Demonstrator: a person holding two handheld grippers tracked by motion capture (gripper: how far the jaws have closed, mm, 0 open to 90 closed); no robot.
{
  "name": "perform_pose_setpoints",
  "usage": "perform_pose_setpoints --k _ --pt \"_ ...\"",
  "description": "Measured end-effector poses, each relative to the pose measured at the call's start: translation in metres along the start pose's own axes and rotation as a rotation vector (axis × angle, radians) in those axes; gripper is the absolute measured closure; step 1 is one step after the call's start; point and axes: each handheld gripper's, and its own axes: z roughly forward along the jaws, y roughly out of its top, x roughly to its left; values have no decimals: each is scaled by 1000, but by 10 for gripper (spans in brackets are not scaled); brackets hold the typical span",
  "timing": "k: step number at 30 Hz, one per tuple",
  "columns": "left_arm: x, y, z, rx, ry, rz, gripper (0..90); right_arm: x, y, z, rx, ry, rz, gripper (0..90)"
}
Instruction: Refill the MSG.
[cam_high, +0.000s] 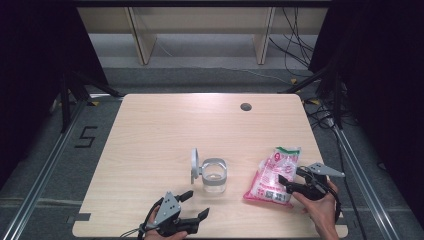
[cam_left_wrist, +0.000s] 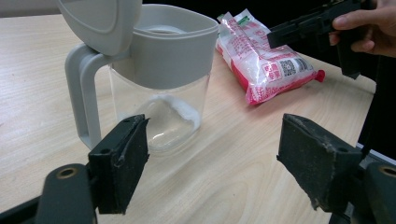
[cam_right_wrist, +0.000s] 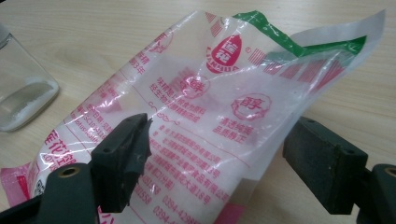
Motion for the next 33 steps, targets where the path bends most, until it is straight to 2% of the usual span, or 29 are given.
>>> perform_pose_setpoints --k 1,2,3,5,6,7,8,9,10,11,12,13,15,16,18,19,20,21,22,23,24,25,26,27,28,29,30,32,33 --pt "0 0 0 0 0 0 234 0 0 0 0 0 0 239" --pt "2 0 -1 21 10 22 235 4 1 1 29 13 47 236" --pt "-1 -1 1 -11 -1 -4 234 1 2 2 16 11 29 239" --pt "0 -1 0 0 -1 5 234 -2 3 4 12 30 15 250" --pt "-1 -1 1 -1 0 -3 235 -2 3 6 16 11 29 259" --pt "-2 -1 1 -2 -2 -3 235 -2 3 6 16 11 29 259" --pt "-2 0 1 -7 -1 -7 235 -6 4 10 23 32 42 275" --pt "-2 0 1 -7 -1 -7 235 -7 4 12 15 25 31 284" --pt "0 -1 2 -5 -9 0 235 -8 5 12 34 36 43 295" --pt "-1 -1 2 -9 -9 -4 235 -9 5 15 19 28 40 302" --pt "-1 -1 2 -15 -10 -8 235 -8 6 14 39 33 73 312" --pt "-1 -1 2 -15 -10 -8 235 -8 6 14 39 33 73 312" --pt "-1 -1 1 -10 1 -6 235 -12 7 19 22 23 36 336" --pt "0 -1 0 5 11 5 235 -11 8 19 35 40 57 346" --pt "-1 -1 1 -7 2 -6 235 -14 9 22 46 22 28 386" --pt "-1 -1 1 -10 2 -7 235 -14 9 24 36 19 35 401" --pt "-1 -1 1 -8 1 -6 235 -11 9 23 61 28 86 415" --pt "-1 -1 1 -8 1 -6 235 -11 9 23 61 28 86 415" --pt "1 -2 1 8 2 8 235 -15 9 25 40 37 51 427" --pt "-1 -2 2 -1 1 -3 235 -16 9 26 36 40 51 444" --pt "1 0 1 10 -7 34 235 -17 9 27 35 41 49 459" --pt "0 0 1 7 -7 29 235 -18 10 26 48 45 51 473" --pt "0 0 1 9 -4 32 235 -19 10 28 50 23 34 480" --pt "0 -1 3 -1 -8 28 235 -18 11 28 56 24 40 489" --pt "1 -1 3 5 -11 33 235 -17 11 29 47 34 44 492" --pt "0 -1 2 15 -4 34 236 -15 11 30 61 26 63 500" --pt "1 -1 3 -2 -15 33 235 -18 11 32 56 16 28 513" --pt "0 -1 2 9 -6 31 236 -16 13 32 84 18 42 546" --pt "1 -1 3 -2 -14 25 236 -17 13 31 90 33 32 564"
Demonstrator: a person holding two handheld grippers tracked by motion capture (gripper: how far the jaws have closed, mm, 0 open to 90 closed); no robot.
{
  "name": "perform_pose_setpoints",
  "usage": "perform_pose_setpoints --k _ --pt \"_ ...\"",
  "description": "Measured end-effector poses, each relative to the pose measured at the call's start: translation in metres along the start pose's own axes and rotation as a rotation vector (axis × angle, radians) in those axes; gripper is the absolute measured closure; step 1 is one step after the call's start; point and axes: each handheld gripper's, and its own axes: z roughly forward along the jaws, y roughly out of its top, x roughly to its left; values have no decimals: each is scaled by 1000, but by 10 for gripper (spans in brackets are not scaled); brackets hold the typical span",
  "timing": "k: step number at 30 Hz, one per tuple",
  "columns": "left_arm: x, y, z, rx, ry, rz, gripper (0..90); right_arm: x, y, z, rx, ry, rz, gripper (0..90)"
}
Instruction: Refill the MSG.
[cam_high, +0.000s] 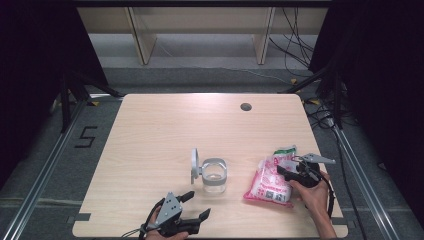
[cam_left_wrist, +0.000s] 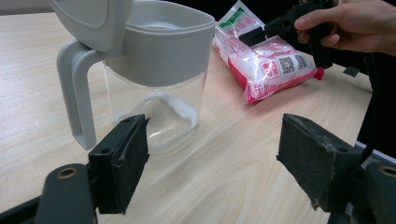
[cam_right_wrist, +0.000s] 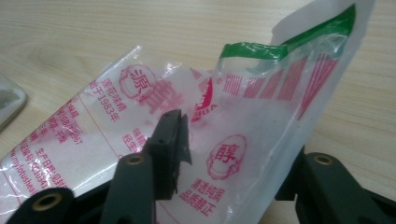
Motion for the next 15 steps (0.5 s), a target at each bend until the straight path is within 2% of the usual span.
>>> perform_pose_setpoints --k 1,2,3,5,6,7,10,11,12,13,15 --pt "0 0 -1 14 10 8 236 0 0 0 4 1 0 583" --pt "0 0 0 -2 0 1 236 3 0 0 -2 -8 41 600" --pt "0 1 -1 12 9 8 236 1 0 0 -4 -21 5 625" --pt "0 0 0 8 5 7 236 4 0 2 -1 -23 25 687" --pt "0 0 0 8 5 7 236 4 0 2 -1 -23 25 687" --pt "0 1 -1 11 6 10 236 4 0 1 -7 -5 10 738" --pt "0 0 0 -3 -4 2 236 3 0 1 -9 -17 10 790" --pt "-2 -1 1 0 6 -27 237 2 0 0 -13 14 26 860" --pt "-3 0 1 -3 7 -28 236 1 0 0 -24 24 8 878" --pt "0 1 -1 13 11 11 237 -1 1 -1 -20 20 -28 896" --pt "0 1 -1 15 13 11 237 2 1 0 -24 15 -62 900"
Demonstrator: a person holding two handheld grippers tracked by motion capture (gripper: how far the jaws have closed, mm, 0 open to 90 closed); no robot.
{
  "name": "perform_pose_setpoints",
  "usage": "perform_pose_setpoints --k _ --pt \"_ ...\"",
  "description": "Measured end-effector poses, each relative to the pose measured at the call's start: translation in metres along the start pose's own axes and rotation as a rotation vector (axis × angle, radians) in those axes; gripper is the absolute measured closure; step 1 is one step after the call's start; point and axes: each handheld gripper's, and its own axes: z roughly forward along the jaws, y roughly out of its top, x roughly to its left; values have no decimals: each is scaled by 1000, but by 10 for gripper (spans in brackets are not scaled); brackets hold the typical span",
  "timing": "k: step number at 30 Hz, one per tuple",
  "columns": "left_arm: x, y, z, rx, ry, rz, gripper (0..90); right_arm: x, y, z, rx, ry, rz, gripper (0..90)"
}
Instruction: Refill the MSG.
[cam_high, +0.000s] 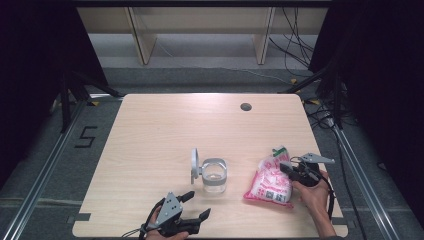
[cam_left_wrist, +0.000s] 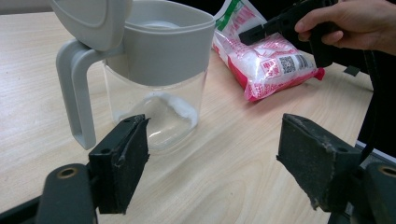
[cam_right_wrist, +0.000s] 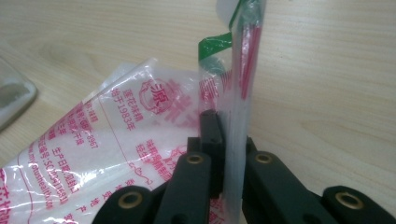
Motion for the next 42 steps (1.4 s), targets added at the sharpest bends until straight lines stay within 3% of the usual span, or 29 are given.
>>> perform_pose_setpoints --k 1,2,5,6,7,12,13,14,17,18,19,20,22,23,24,28,30,31,33,34,35,36,37,38,39,40,42 --pt "-2 -1 1 -15 -5 -17 237 1 0 0 9 0 -3 900" --pt "-1 -1 3 -24 -12 -6 237 2 1 0 5 1 3 900" --pt "-1 0 1 -13 -7 -7 237 2 1 -1 -14 -21 -12 900" --pt "0 0 1 -9 -5 1 237 7 1 -4 -4 -3 36 900" --pt "-2 -2 2 -15 -6 -39 237 8 4 -7 -28 4 8 900" --pt "-1 -1 0 -10 4 -35 239 17 10 -14 -87 30 -19 900" --pt "-1 -2 1 -7 3 -36 239 16 11 -16 -88 37 -50 900" --pt "-1 -2 1 -12 -7 -37 239 17 13 -17 -116 42 -51 900" --pt "-1 -1 2 -17 -7 -39 239 24 15 -22 -127 57 -36 900" --pt "-4 -2 3 -15 2 -48 239 29 18 -25 -160 51 -76 900" --pt "-4 -2 3 -15 2 -48 239 29 18 -25 -160 51 -76 900" --pt "-3 -2 3 -8 0 -37 239 32 19 -27 -164 44 -106 900" --pt "-2 -1 3 -7 -3 -30 240 42 24 -33 -176 52 -122 900" --pt "-1 -1 3 -5 -8 -7 240 45 25 -35 -186 60 -122 900" --pt "-3 -2 4 -8 -9 -28 240 49 26 -37 -203 67 -122 900" --pt "-4 -1 4 -12 -7 -40 240 59 31 -43 -227 79 -146 900" --pt "-4 -2 5 -10 -11 -38 240 64 36 -46 -254 86 -194 900" --pt "-4 -2 4 7 -3 -27 239 69 38 -47 -266 93 -186 900" --pt "-5 -1 5 -9 -16 -38 239 76 41 -52 -270 94 -194 900" --pt "-5 -1 6 -12 -13 -40 240 77 44 -52 -277 93 -239 900" --pt "-5 -1 6 -12 -13 -40 240 77 44 -52 -277 93 -239 900" --pt "-5 -2 5 3 -4 -34 240 84 45 -53 -280 97 -227 900" --pt "-3 -1 6 6 -17 0 240 84 45 -53 -280 97 -227 900" --pt "-6 -2 8 -1 -22 -28 240 87 47 -55 -279 99 -265 900" --pt "-8 -2 11 -16 -31 -41 240 89 48 -55 -294 100 -264 900" --pt "-7 -2 11 3 -30 -7 241 91 49 -54 -297 112 -276 900" --pt "-9 -2 14 0 -44 -5 241 93 49 -56 -291 106 -277 900"
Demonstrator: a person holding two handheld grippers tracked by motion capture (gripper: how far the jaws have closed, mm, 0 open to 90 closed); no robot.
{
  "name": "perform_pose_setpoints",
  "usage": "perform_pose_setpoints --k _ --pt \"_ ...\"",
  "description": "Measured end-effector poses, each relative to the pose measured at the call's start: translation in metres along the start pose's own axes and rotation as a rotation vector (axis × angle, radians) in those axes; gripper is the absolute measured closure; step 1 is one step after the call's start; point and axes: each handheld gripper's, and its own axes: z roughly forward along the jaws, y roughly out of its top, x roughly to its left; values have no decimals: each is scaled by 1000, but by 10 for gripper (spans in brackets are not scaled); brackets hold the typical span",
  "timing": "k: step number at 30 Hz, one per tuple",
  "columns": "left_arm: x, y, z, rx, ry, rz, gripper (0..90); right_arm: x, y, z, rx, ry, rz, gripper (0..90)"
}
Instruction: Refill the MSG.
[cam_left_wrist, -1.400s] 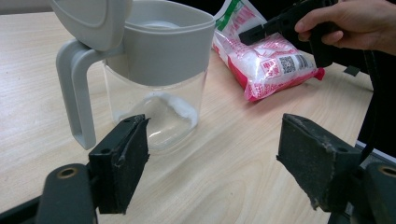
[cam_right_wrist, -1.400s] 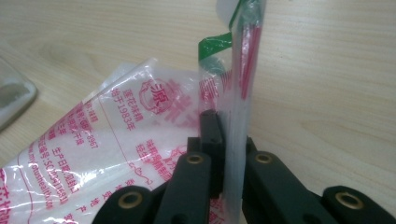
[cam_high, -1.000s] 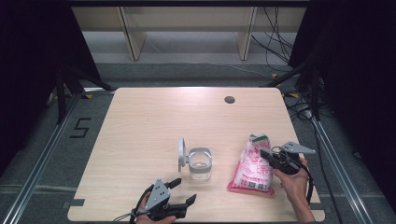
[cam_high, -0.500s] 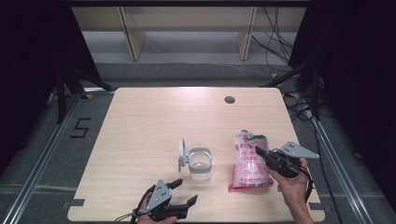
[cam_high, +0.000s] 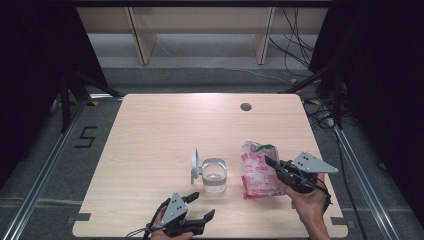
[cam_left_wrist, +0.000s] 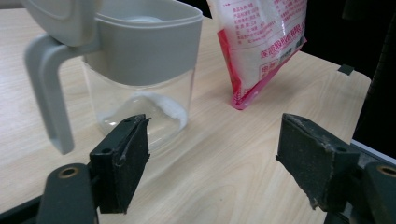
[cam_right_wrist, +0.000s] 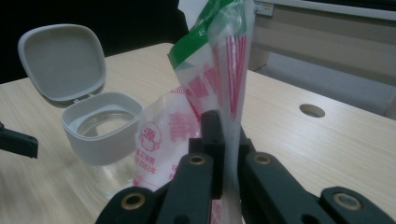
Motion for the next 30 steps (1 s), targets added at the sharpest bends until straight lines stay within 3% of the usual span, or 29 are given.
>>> perform_pose_setpoints --k 1,2,5,7,10,12,14,16,19,20,21,22,23,25,26,28,30 --pt "-3 1 2 12 -3 16 241 1 1 0 0 2 -14 900" --pt "-5 1 5 -3 -11 2 242 4 3 -1 -1 -5 -11 900" --pt "-13 1 10 14 -3 -3 243 7 6 -1 -6 -11 -33 900" --pt "-13 2 11 41 -7 48 244 9 8 -2 2 4 -31 900" --pt "-21 3 18 32 -7 18 247 13 13 -5 -7 0 -50 900" --pt "-23 4 20 35 -4 21 248 14 15 -6 -15 -18 -64 900" --pt "-27 9 29 28 -27 39 250 17 18 -9 -18 -20 -68 900" --pt "-39 12 44 33 -18 33 259 19 24 -13 -23 -11 -68 900" --pt "-45 13 54 55 -7 64 258 20 26 -15 -46 -18 -76 900" --pt "-47 14 59 67 -7 78 258 22 29 -17 -56 -8 -80 900" --pt "-48 14 63 64 -10 63 258 22 29 -17 -56 -8 -80 900" --pt "-49 13 69 76 -8 77 258 28 33 -19 -53 20 -43 900" --pt "-49 13 69 76 -8 77 258 28 33 -19 -53 20 -43 900" --pt "-47 11 73 77 -12 66 259 32 37 -20 -55 25 -77 900" --pt "-46 11 76 72 -16 55 261 35 38 -21 -58 35 -62 900" --pt "-45 13 77 72 -1 63 268 38 41 -21 -73 27 -82 900" --pt "-44 14 78 65 -6 55 294 42 43 -21 -78 69 -84 900"
